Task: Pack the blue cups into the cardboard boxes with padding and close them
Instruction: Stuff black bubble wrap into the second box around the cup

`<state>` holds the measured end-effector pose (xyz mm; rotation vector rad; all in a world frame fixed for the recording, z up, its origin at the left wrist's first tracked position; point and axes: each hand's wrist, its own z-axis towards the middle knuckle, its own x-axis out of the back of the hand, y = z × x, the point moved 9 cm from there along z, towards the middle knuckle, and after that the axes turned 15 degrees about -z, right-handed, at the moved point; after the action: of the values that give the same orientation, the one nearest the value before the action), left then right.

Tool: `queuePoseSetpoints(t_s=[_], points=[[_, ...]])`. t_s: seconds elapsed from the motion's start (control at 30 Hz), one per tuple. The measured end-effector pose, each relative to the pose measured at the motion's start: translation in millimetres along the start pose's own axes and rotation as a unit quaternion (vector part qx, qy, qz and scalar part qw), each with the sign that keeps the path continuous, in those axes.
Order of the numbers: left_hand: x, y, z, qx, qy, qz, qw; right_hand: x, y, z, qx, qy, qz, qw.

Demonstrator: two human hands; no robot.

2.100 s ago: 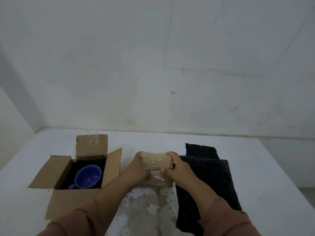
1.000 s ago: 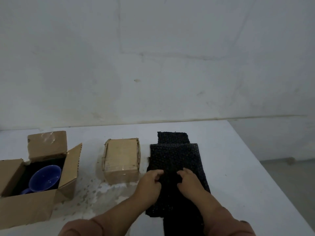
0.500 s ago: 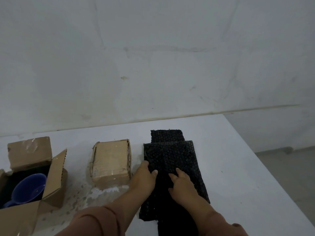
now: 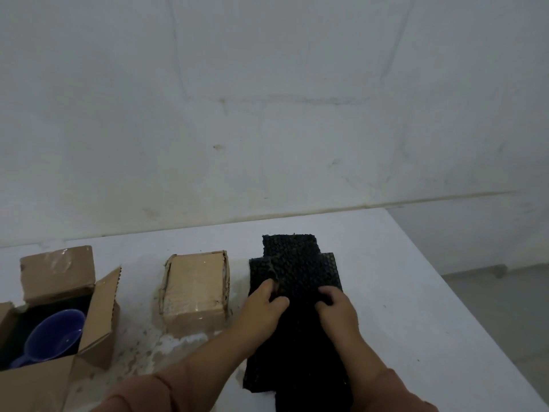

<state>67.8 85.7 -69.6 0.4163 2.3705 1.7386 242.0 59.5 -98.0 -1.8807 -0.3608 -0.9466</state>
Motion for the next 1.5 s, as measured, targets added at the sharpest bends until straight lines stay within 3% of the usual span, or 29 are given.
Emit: queuePoseSetpoints(t_s=[0.07, 0.13, 0.2, 0.23, 0.3, 0.47, 0.63, 0.73, 0.87, 0.93, 1.03, 1.13, 1.2, 1.33, 1.43, 1.5], points=[[7.6, 14.2, -6.4, 0.025, -0.002, -0.183, 0.983, 0.6, 3.1, 1.5, -0.059, -0.06, 0.165, 0.983], [22.0, 29.2, -12.8, 0.029, 0.001, -0.311, 0.95, -17.0, -9.8, -9.0, -0.093, -0.193, 0.31, 0.926], [42.6, 37.7, -19.2, 0.032, 0.011, -0.353, 0.935, -30.5, -25.2, -21.2, -0.112, -0.277, 0.393, 0.869], [53.9, 40.5, -23.7, 0.034, 0.017, -0.363, 0.931, -34.7, -31.5, -22.4, -0.106, -0.292, 0.41, 0.858], [76.9, 41.4, -28.5, 0.033, 0.027, -0.366, 0.93, -36.0, -50.6, -22.7, -0.065, -0.29, 0.411, 0.862], [135.0, 43.9, -44.8, -0.006, 0.035, -0.263, 0.964, -26.7, -112.6, -31.4, 0.041, -0.255, 0.361, 0.896], [204.3, 55.9, -77.5, -0.05, 0.106, -0.245, 0.962, -29.7, -178.1, -47.4, 0.124, -0.248, 0.277, 0.92], [255.3, 51.3, -96.4, -0.056, 0.155, -0.302, 0.939, -41.5, -218.1, -66.8, 0.161, -0.275, 0.221, 0.922], [294.2, 48.6, -120.4, -0.02, 0.085, -0.359, 0.929, -70.7, -271.7, -94.7, 0.187, -0.305, 0.234, 0.904], [308.4, 45.7, -129.5, 0.022, 0.047, -0.258, 0.965, -88.7, -295.2, -109.0, 0.194, -0.315, 0.211, 0.905], [312.0, 50.2, -144.0, 0.071, -0.038, -0.084, 0.993, -114.0, -331.2, -135.1, 0.284, -0.308, 0.09, 0.904], [331.8, 53.5, -147.4, 0.059, -0.023, 0.034, 0.997, -136.6, -353.4, -149.2, 0.328, -0.286, 0.048, 0.899], [350.8, 55.2, -145.7, 0.027, 0.019, -0.018, 0.999, -147.1, -362.2, -150.4, 0.319, -0.293, 0.102, 0.895], [388.9, 41.1, -147.2, 0.005, 0.117, -0.219, 0.969, -179.5, -343.6, -152.8, 0.161, -0.376, 0.24, 0.88], [392.4, 27.5, -145.9, 0.015, 0.116, -0.291, 0.95, -211.7, -341.7, -180.8, 0.177, -0.42, 0.186, 0.87], [390.5, 23.4, -146.6, 0.021, 0.104, -0.299, 0.948, -215.6, -350.1, -182.5, 0.186, -0.367, 0.221, 0.884]])
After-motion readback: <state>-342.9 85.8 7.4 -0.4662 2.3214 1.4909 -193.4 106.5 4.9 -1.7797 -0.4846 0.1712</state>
